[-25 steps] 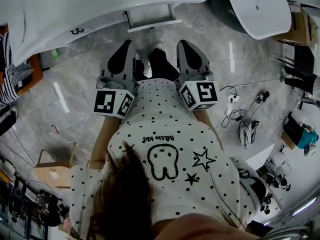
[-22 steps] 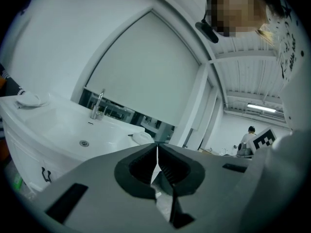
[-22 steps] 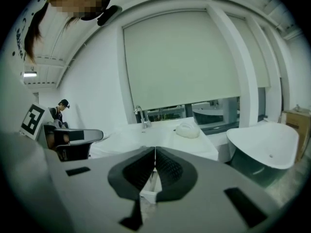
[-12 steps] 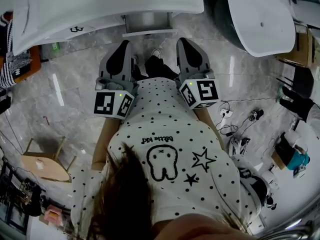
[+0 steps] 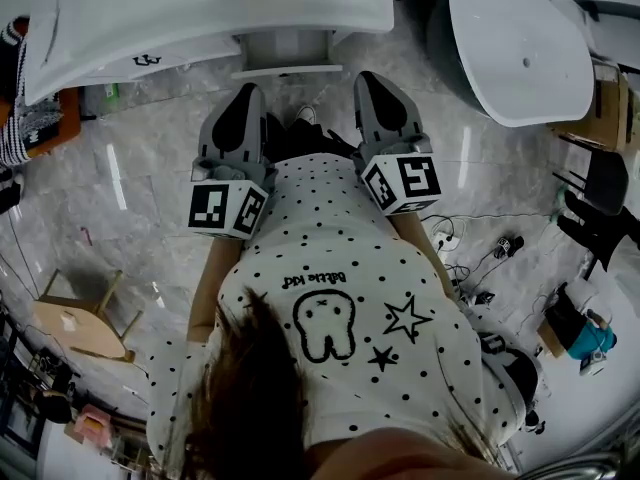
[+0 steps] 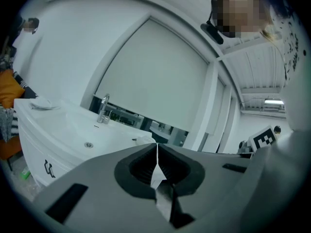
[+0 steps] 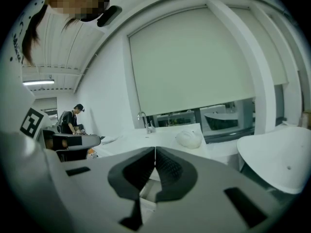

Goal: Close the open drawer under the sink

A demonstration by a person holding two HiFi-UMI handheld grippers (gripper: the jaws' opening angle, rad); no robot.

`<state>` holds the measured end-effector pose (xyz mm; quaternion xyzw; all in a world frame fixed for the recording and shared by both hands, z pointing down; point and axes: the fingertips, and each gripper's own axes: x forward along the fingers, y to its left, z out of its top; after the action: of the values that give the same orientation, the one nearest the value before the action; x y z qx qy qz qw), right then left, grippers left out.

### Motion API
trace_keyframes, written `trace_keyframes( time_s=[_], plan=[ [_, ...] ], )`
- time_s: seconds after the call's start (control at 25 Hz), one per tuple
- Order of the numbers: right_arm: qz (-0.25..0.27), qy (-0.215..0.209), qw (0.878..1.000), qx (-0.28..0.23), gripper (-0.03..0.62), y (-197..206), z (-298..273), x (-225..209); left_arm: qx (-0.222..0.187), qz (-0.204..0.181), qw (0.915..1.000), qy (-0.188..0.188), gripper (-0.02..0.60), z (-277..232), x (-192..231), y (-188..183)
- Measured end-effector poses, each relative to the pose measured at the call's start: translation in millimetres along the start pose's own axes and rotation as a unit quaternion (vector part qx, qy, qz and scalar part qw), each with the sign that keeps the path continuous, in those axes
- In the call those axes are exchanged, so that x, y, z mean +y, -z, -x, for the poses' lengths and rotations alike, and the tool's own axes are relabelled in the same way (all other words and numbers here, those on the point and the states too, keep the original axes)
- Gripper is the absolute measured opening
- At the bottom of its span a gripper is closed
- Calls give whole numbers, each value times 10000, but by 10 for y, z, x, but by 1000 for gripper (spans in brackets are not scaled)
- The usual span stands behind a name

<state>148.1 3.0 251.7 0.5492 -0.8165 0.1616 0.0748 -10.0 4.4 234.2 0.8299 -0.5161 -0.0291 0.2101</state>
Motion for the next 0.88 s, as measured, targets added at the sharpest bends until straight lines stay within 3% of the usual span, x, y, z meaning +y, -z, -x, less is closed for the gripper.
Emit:
trace_keyframes(
  time_s=[0.88],
  plan=[
    [-10, 222, 9996, -144, 14, -17, 87, -146, -61, -137, 9995, 282, 14, -147, -152, -39]
  ],
)
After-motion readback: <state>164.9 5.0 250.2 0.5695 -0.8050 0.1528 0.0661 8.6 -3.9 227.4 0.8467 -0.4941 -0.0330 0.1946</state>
